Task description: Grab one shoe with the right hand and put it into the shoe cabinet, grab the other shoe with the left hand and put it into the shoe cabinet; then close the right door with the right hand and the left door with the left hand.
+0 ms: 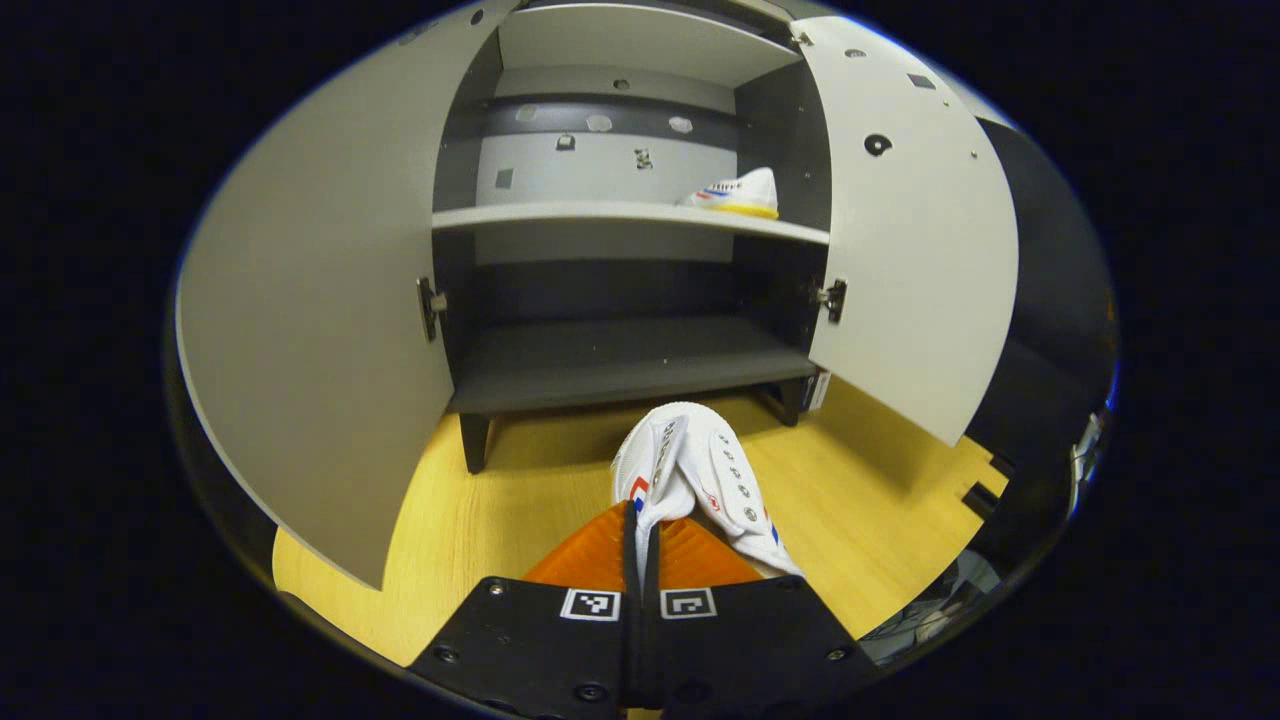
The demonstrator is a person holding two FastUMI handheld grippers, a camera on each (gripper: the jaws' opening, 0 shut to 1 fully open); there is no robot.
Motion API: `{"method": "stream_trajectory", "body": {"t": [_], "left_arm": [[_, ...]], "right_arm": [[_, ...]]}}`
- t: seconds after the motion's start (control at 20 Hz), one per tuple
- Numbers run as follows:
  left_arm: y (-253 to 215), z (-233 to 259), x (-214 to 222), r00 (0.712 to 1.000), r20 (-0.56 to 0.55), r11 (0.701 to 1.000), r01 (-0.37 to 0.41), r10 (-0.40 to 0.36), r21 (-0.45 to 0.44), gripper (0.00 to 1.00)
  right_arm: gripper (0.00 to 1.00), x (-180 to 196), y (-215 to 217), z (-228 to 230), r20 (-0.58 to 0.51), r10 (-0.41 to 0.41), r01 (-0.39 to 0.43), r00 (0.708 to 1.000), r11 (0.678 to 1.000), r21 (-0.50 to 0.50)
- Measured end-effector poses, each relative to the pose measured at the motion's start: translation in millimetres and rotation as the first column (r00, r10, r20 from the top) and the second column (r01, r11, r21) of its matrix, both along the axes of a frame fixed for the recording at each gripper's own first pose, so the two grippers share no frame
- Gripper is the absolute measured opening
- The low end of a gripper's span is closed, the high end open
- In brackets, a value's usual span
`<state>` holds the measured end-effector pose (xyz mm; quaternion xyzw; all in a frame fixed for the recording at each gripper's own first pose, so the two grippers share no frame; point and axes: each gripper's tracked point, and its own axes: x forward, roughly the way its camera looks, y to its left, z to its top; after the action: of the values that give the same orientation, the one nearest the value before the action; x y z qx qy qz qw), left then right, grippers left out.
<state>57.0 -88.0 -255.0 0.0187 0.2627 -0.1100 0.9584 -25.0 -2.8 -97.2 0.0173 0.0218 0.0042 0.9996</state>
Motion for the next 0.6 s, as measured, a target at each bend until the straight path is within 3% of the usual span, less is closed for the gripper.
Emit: {"method": "stream_trajectory", "body": {"t": [0.35,0.6], "left_arm": [[-16.3,84.2,10.8,0.991,0.132,0.999,0.037,-0.036,-0.005,0.0],[-21.5,154.5,48.2,0.967,0.253,1.0,0.024,-0.022,-0.008,0.0]], "right_arm": [[1.0,-11.2,-4.9,-2.7,0.001,0.009,-0.009,1.0,0.998,0.057],[1.0,-15.4,-4.1,-7.9,0.0,0.035,-0.035,0.999,0.997,0.063]]}}
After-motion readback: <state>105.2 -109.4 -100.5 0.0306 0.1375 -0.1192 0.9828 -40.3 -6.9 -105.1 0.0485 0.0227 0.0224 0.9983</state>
